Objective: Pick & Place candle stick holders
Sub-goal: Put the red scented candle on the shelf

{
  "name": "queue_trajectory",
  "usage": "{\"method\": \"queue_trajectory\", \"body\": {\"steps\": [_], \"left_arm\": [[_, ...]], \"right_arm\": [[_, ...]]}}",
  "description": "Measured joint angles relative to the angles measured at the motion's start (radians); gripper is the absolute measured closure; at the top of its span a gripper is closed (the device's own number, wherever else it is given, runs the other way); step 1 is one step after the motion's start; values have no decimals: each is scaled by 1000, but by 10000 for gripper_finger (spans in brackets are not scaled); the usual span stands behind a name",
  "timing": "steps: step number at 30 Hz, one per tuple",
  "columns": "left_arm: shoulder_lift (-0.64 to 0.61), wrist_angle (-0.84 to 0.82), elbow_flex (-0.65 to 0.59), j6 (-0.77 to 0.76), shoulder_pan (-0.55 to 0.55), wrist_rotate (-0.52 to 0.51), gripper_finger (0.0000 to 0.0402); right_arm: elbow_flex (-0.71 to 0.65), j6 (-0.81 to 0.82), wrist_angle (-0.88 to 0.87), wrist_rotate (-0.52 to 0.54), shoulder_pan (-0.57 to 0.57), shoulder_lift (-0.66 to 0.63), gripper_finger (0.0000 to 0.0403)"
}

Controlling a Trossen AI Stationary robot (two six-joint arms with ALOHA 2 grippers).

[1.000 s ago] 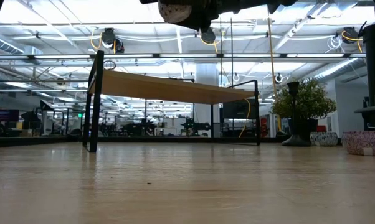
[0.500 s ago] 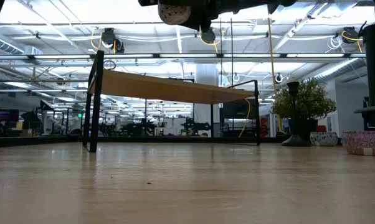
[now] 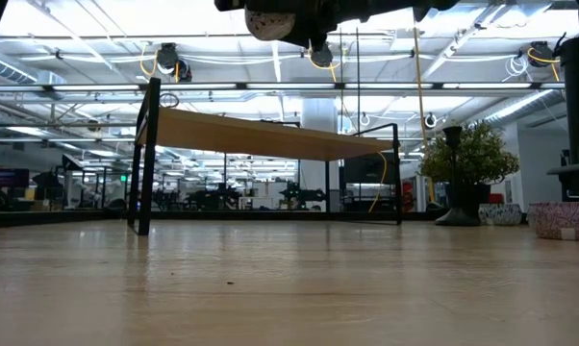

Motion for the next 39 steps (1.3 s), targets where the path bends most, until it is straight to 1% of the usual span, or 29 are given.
{"method": "queue_trajectory", "body": {"steps": [5,9,15,20,22,32,39], "left_arm": [[0,0,0,2,6,0,401],[0,0,0,6,9,-1,397],[0,3,0,22,10,-5,379],[0,5,0,28,10,-12,375],[0,5,0,33,10,-16,371],[-15,-1,-1,47,23,-18,306],[-49,-20,-1,64,30,-14,282]], "right_arm": [[0,1,-4,0,0,0,114],[0,1,-4,2,0,0,113],[0,2,-12,9,0,0,112],[0,2,-15,10,0,0,112],[0,2,-18,27,0,0,111],[-1,30,-27,24,-8,0,111],[-1,34,-28,27,-28,0,111]]}}
